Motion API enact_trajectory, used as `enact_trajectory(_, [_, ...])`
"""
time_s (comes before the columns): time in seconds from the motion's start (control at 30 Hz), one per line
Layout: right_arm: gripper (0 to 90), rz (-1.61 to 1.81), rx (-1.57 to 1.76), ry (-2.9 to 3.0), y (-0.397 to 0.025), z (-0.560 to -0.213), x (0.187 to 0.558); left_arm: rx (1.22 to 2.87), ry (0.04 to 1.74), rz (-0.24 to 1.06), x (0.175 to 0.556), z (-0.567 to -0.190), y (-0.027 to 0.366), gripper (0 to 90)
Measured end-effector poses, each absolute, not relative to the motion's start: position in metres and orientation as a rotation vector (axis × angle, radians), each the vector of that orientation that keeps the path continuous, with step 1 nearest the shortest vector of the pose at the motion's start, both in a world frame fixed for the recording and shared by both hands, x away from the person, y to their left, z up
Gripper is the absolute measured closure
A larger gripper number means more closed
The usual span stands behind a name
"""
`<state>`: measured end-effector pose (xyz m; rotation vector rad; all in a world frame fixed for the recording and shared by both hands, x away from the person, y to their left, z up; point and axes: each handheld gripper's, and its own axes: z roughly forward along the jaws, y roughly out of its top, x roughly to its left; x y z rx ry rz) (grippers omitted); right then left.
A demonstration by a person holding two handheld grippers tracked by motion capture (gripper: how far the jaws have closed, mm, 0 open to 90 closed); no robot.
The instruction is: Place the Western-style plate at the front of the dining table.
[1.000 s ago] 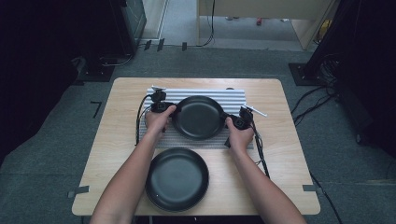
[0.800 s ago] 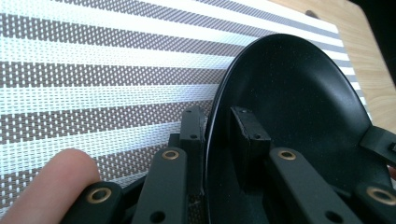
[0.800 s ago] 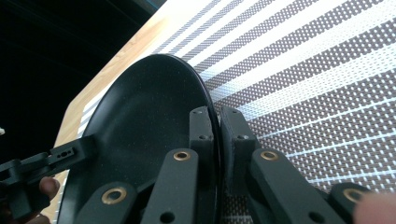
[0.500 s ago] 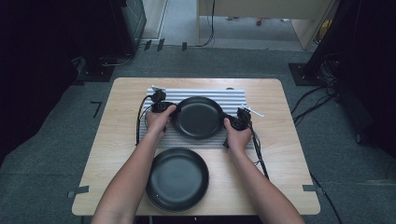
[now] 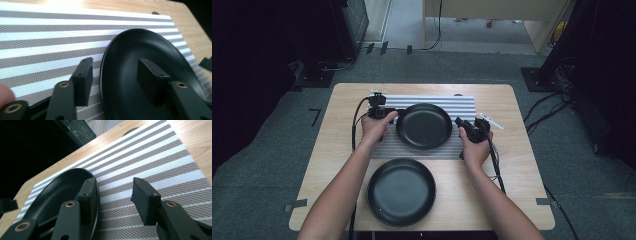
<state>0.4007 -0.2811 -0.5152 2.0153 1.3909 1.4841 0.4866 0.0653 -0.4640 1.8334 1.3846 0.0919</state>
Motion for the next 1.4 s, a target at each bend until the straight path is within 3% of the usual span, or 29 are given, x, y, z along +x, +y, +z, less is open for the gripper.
enact_trajectory(0.2, [47.8, 1.45, 1.95, 1.471, -0.291, -0.51, 0.39, 1.845, 1.354, 0.115, 0.468, -0.458, 0.08, 33.8])
enact_trajectory(0.37, [49.2, 1.418, 1.894, 1.555, -0.297, -0.505, 0.383, 1.816, 1.349, 0.141, 0.452, -0.454, 0.091, 25.2])
enact_trajectory(0.53, [41.2, 1.436, 1.824, 1.661, -0.305, -0.496, 0.373, 1.79, 1.338, 0.151, 0.436, -0.45, 0.101, 19.9])
enact_trajectory(0.87, [31.8, 1.437, 1.692, 1.8, -0.31, -0.481, 0.345, 1.767, 1.312, 0.175, 0.402, -0.446, 0.12, 15.2])
enact_trajectory(1.4, [28.7, 1.441, 1.645, 1.848, -0.329, -0.474, 0.31, 1.706, 1.327, 0.17, 0.355, -0.445, 0.148, 14.1])
